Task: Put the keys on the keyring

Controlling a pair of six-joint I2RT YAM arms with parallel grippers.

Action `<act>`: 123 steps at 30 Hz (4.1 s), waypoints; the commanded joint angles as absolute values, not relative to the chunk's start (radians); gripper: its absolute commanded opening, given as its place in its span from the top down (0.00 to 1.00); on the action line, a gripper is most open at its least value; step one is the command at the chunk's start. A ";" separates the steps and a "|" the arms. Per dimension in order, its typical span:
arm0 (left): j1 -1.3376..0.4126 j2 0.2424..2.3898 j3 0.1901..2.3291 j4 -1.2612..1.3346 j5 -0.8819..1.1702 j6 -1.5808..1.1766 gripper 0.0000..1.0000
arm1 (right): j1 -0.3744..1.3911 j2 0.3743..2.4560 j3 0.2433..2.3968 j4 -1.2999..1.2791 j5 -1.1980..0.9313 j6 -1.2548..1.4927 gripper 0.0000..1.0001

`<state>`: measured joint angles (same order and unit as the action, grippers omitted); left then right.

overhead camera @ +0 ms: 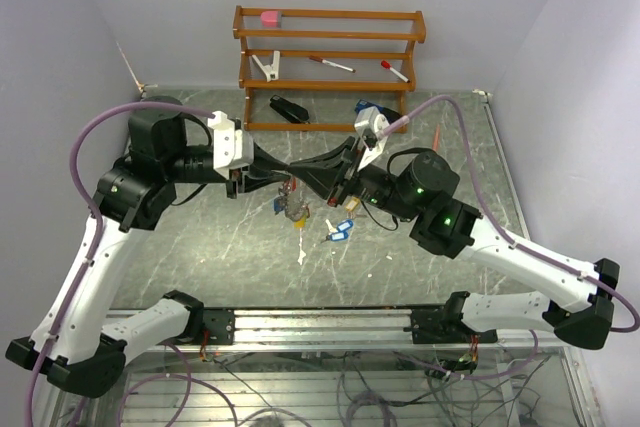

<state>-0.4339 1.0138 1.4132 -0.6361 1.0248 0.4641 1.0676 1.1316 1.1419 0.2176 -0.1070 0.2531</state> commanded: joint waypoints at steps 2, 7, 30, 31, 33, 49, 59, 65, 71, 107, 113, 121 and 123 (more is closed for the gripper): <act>-0.440 1.030 1.431 -0.705 1.066 0.508 0.73 | 1.065 1.094 1.139 0.290 -0.114 0.239 1.00; -0.440 1.031 1.416 -0.657 1.079 0.474 0.75 | 1.065 1.092 1.142 0.285 -0.118 0.242 1.00; -0.440 1.051 1.452 -0.632 1.126 0.436 0.83 | 1.065 1.088 1.119 0.286 -0.156 0.245 1.00; -0.440 1.052 1.453 -0.633 1.127 0.436 0.83 | 1.065 1.089 1.118 0.287 -0.158 0.245 1.00; -0.440 1.052 1.454 -0.635 1.124 0.437 0.82 | 1.065 1.092 1.116 0.287 -0.161 0.246 1.00; -0.440 1.082 1.509 -0.746 1.114 0.497 0.71 | 1.066 1.123 1.148 0.240 -0.195 0.240 1.00; -0.440 1.088 1.494 -0.783 1.113 0.527 0.91 | 1.066 1.106 1.141 0.255 -0.185 0.236 1.00; -0.440 1.107 1.514 -0.800 1.121 0.535 0.93 | 1.066 1.103 1.136 0.254 -0.181 0.245 1.00; -0.440 1.125 1.550 -0.859 1.085 0.597 0.93 | 1.066 1.103 1.148 0.230 -0.180 0.255 0.99; -0.481 1.277 1.783 -1.496 0.941 1.110 0.93 | 1.067 1.258 1.592 -0.707 -0.288 -0.092 0.63; -0.492 1.295 1.768 -1.471 0.986 1.002 0.93 | 1.067 1.242 1.555 -0.711 -0.248 -0.162 0.61; -0.492 1.284 1.672 -1.310 1.057 0.726 0.93 | 1.135 1.247 1.553 -0.750 -0.134 -0.238 0.60; -0.492 1.285 1.656 -1.282 1.053 0.664 0.93 | 1.164 1.249 1.551 -0.758 -0.090 -0.259 0.60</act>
<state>-0.4835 1.2938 1.6871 -1.3998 0.9997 0.8421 1.1187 1.2663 1.5600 -0.7300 -0.1852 -0.1978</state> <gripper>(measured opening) 0.068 0.395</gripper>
